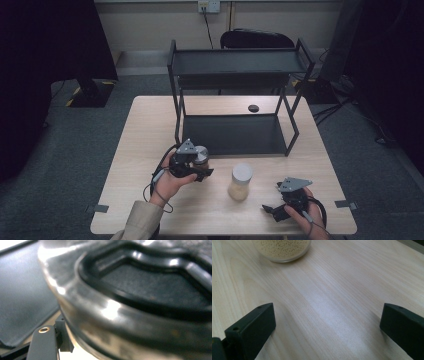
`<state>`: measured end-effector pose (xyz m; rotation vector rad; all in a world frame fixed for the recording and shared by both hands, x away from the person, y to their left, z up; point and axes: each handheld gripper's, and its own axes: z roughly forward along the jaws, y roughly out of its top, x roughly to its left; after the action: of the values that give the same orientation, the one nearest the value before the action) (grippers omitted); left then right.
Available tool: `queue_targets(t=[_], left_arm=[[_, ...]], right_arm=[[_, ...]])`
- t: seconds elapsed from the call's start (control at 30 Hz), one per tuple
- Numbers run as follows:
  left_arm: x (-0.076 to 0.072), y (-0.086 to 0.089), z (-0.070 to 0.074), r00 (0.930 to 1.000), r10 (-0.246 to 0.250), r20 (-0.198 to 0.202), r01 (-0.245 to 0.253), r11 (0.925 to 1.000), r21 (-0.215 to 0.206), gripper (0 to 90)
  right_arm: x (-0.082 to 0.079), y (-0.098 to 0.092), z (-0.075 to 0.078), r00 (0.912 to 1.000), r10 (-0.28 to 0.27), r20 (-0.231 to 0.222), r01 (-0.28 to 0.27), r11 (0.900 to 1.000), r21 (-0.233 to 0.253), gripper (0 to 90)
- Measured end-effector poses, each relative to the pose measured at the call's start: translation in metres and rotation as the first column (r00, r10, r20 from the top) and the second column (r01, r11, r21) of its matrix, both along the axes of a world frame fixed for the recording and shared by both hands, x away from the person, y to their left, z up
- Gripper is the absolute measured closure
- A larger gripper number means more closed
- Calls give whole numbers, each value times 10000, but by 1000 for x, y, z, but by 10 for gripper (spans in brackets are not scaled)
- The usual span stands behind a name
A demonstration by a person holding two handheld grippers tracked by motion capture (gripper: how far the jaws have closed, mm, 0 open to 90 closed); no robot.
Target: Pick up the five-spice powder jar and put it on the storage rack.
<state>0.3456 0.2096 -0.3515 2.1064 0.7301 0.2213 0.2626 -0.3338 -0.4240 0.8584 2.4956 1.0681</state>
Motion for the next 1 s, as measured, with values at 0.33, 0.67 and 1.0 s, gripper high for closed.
queue_targets(t=[0.33, 0.67, 1.0], left_arm=[[18, -14, 21, 9996, -173, 214, 172, 9998, 56, 295], [33, -26, 32, 9994, -202, 285, 201, 9998, 28, 296], [50, -34, 51, 9989, -351, 323, 358, 9992, -198, 297]], right_arm=[[0, 0, 0, 10000, -3, -6, 3, 10000, 3, 0], [0, 0, 0, 10000, -3, -6, 3, 10000, 1, 0], [0, 0, 0, 10000, -5, -9, 5, 10000, 3, 0]])
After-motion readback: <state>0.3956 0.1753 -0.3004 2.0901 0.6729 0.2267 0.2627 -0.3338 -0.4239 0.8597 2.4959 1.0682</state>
